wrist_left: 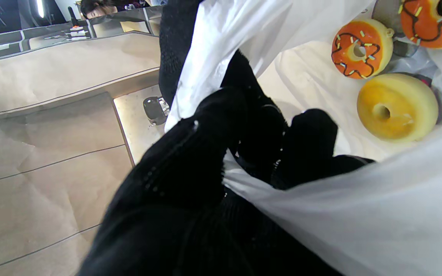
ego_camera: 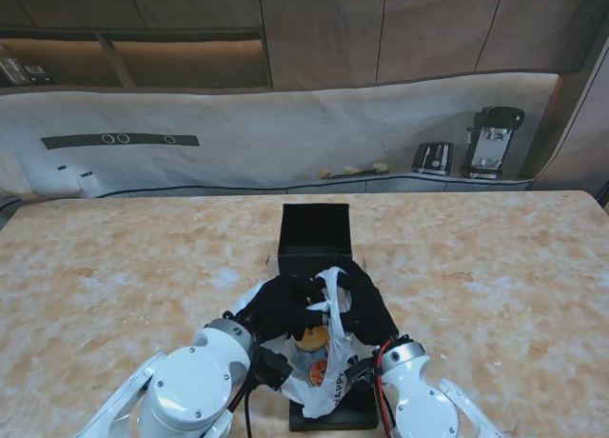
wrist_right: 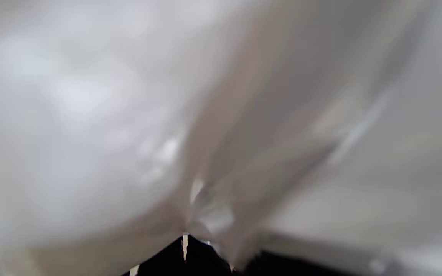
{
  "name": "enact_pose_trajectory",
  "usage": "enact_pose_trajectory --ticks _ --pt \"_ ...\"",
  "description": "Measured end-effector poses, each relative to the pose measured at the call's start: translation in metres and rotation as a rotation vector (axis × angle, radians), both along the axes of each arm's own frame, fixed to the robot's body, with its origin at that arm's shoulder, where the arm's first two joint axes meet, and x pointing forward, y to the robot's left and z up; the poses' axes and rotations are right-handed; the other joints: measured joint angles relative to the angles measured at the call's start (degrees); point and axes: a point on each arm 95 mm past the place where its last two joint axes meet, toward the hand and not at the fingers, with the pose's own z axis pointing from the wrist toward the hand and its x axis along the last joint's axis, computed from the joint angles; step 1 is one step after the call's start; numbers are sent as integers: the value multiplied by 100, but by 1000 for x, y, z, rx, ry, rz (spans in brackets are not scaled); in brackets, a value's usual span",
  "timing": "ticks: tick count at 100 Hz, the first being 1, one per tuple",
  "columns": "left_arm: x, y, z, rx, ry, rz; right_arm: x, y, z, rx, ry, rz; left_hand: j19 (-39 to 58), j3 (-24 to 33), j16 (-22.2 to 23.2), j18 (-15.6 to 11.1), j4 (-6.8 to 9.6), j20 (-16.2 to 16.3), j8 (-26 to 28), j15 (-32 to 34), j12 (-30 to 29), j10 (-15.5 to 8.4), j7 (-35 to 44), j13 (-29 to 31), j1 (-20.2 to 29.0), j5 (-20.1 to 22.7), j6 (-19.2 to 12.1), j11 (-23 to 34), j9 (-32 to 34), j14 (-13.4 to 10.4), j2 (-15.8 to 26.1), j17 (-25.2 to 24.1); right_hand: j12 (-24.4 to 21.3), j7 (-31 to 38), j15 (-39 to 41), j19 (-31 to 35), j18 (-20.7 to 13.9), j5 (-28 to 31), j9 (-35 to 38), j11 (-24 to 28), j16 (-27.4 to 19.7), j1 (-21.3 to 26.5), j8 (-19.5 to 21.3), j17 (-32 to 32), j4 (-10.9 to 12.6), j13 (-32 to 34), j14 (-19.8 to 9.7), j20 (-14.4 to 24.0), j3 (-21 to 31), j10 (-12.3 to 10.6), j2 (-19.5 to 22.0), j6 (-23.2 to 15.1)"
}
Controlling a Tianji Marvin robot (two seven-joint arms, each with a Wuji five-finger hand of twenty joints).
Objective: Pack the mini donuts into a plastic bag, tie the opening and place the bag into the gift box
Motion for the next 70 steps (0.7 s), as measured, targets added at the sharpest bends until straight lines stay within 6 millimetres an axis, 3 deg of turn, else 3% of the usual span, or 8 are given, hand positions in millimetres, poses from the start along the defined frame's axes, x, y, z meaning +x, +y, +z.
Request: enact_pose_trajectory --ticks 4,12,26,32,41,52,58,70 --pt "0 0 0 -1 0 -1 0 1 0 22 9 -11 0 0 -31 0 0 -8 -50 0 -1 -12 2 0 -24 -77 -41 -20 0 0 0 -13 7 523 65 64 2 153 106 34 2 58 -300 18 -72 93 0 -36 -65 -24 52 -52" --pt "-1 0 2 -2 5 -10 -1 3 -1 52 28 -28 0 -48 -40 -1 0 -19 -184 -2 -1 -17 -54 -240 -158 -234 -73 -206 -172 45 0 -306 4 1056 78 125 2 564 359 52 4 58 -350 23 -82 156 -1 -60 25 -47 161 -66" --pt "-2 2 4 20 -3 -32 -4 5 -2 131 90 -39 -323 -670 -31 -34 0 15 -166 -296 -243 -101 -471 -993 -331 -441 -277 -89 -800 200 173 -1148 1 1073 78 136 2 611 523 7 5 145 374 23 -132 158 -4 -113 312 -49 337 9" --pt "-2 4 5 25 -16 -33 -5 6 -1 135 96 -37 -510 -840 -27 -80 -24 127 -65 -509 -893 37 -717 -1344 -526 -446 -274 19 -1246 231 383 -1449 2 1004 78 139 -1 555 524 7 5 201 655 -3 -103 158 -53 -121 407 -49 431 22" --pt "-4 7 4 29 -47 -46 -5 5 1 136 94 -34 -748 -1370 -27 -211 -24 201 -21 -1007 -1293 63 -999 -1940 -733 -580 -262 13 -1723 262 779 -1896 2 891 78 140 -42 433 524 7 5 203 934 -31 46 158 -69 -124 448 -49 554 209" --pt "-5 12 3 17 -77 -64 -4 2 3 138 91 -30 -1108 -1798 -117 -324 -24 206 -26 -1555 -1476 75 -1207 -2557 -787 -580 -178 -287 -2283 277 1086 -2535 2 836 78 140 -58 380 524 7 6 195 1224 -52 169 158 -115 -128 582 -49 577 514" --pt "-5 15 3 9 -92 -64 -4 2 5 143 91 -27 -1353 -1923 -199 -327 -24 206 -37 -1857 -1529 195 -1266 -2818 -784 -580 -171 -645 -2625 277 1180 -2795 2 834 78 140 -87 383 524 7 6 188 1437 -70 266 158 -126 -130 728 -49 577 513" --pt "-7 22 6 -9 -139 -63 -4 1 9 149 94 -21 -1838 -2061 -329 -328 -24 19 -40 -2132 -1674 197 -1295 -2896 -775 -706 -171 -926 -2803 250 1237 -3072 2 834 78 140 -98 383 524 7 6 181 1569 -78 280 158 -129 -134 730 -49 577 512"
